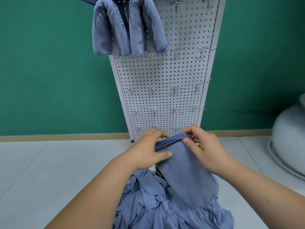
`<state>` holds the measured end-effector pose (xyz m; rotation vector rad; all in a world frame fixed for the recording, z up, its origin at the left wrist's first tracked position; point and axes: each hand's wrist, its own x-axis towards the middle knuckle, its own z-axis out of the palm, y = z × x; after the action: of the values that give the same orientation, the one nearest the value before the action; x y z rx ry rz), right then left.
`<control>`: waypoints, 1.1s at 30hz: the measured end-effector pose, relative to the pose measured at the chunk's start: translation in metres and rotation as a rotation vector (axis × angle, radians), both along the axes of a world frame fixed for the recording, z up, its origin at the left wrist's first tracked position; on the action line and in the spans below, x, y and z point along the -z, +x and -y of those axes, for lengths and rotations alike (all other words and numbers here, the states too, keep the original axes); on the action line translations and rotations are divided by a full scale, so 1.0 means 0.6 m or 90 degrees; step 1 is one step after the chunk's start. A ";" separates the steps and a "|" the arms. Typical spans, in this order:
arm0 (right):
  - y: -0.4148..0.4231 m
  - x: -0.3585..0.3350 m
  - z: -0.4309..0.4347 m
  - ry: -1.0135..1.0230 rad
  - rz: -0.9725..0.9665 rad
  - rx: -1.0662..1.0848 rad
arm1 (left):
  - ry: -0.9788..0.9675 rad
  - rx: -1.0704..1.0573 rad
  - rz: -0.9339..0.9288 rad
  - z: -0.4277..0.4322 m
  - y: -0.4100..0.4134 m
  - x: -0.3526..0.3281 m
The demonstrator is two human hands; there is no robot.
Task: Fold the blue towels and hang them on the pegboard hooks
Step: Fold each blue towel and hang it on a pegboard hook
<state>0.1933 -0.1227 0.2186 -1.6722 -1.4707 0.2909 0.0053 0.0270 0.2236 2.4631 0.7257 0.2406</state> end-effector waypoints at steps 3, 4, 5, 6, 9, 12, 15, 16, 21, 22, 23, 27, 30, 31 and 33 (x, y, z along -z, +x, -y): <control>-0.024 0.000 0.000 0.006 0.009 -0.034 | -0.109 0.040 0.107 0.015 0.011 0.000; -0.027 0.001 -0.003 0.008 0.003 -0.017 | -0.108 0.032 0.130 0.018 0.014 -0.001; -0.028 0.001 -0.005 0.004 -0.009 0.003 | -0.102 0.025 0.150 0.019 0.016 0.001; -0.027 0.003 -0.007 -0.004 -0.029 0.018 | -0.093 0.019 0.169 0.020 0.018 0.002; -0.027 0.004 -0.008 -0.043 -0.131 0.002 | -0.033 0.006 0.205 0.024 0.018 0.003; -0.028 0.004 -0.003 -0.102 -0.192 -0.059 | 0.060 0.017 0.237 0.029 0.020 -0.004; -0.019 0.014 -0.003 -0.163 -0.100 -0.078 | 0.122 0.045 0.283 0.035 0.018 -0.018; -0.013 0.018 -0.004 -0.189 -0.062 -0.080 | 0.136 0.044 0.301 0.035 0.017 -0.024; 0.040 0.034 -0.001 -0.350 0.135 -0.054 | 0.104 -0.071 0.415 0.013 -0.002 -0.043; 0.055 0.039 0.003 -0.377 0.152 -0.050 | 0.078 -0.109 0.422 0.005 -0.007 -0.041; 0.070 0.043 0.007 -0.404 0.169 -0.042 | 0.053 -0.144 0.422 -0.004 -0.013 -0.037; 0.118 0.052 0.019 -0.440 0.199 0.043 | 0.002 -0.253 0.369 -0.046 -0.030 -0.006; 0.134 0.043 0.021 -0.379 0.138 0.109 | -0.043 -0.333 0.295 -0.073 -0.034 0.018; 0.135 0.041 0.020 -0.345 0.109 0.127 | -0.068 -0.358 0.285 -0.078 -0.034 0.024; 0.134 0.033 0.020 -0.263 0.018 0.159 | -0.118 -0.400 0.294 -0.083 -0.033 0.029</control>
<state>0.2738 -0.1346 0.1986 -2.1746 -1.2595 0.4563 -0.0142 0.0768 0.2060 1.8387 1.2185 0.8954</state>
